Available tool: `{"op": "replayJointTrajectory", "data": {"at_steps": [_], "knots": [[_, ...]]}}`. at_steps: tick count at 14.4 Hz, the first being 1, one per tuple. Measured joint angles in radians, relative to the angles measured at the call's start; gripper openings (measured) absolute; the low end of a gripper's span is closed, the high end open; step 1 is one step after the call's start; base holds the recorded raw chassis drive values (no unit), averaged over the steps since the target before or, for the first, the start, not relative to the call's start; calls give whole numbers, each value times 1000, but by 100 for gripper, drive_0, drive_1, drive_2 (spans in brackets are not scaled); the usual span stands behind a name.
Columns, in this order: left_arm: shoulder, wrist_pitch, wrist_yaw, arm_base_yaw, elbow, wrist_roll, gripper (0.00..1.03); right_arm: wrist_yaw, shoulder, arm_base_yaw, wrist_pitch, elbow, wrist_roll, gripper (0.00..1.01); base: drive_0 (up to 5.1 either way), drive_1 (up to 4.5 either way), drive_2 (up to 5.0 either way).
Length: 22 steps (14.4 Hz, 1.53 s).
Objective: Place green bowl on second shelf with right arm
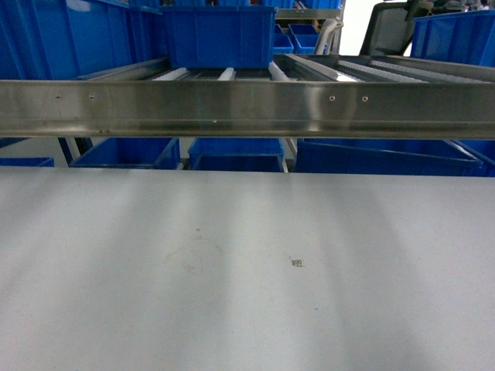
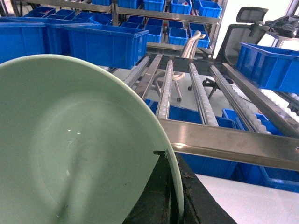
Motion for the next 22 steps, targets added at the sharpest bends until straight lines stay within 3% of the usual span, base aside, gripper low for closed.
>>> {"op": "replayJointTrajectory", "data": {"at_steps": [3,6,9,12,15,22], "knots": [[0,0,0,0,0,0,98,-28,-168,-47,-99,-84,42,2,0,0,0],[0,0,0,0,0,0,98,-66,-292,-45,-140,-121,54,2,0,0,0],[0,0,0,0,0,0,98,-72,-380,-34,-195,-196,57,2,0,0,0],[0,0,0,0,0,0,98,-37,-448,-52,-169,-244,68,2,0,0,0],[0,0,0,0,0,0,98,-34,-447,-52,-172,-246,68,2,0,0,0],[0,0,0,0,0,0,98,-27,-447,-51,-171,-248,68,2,-469,143,344]]}}
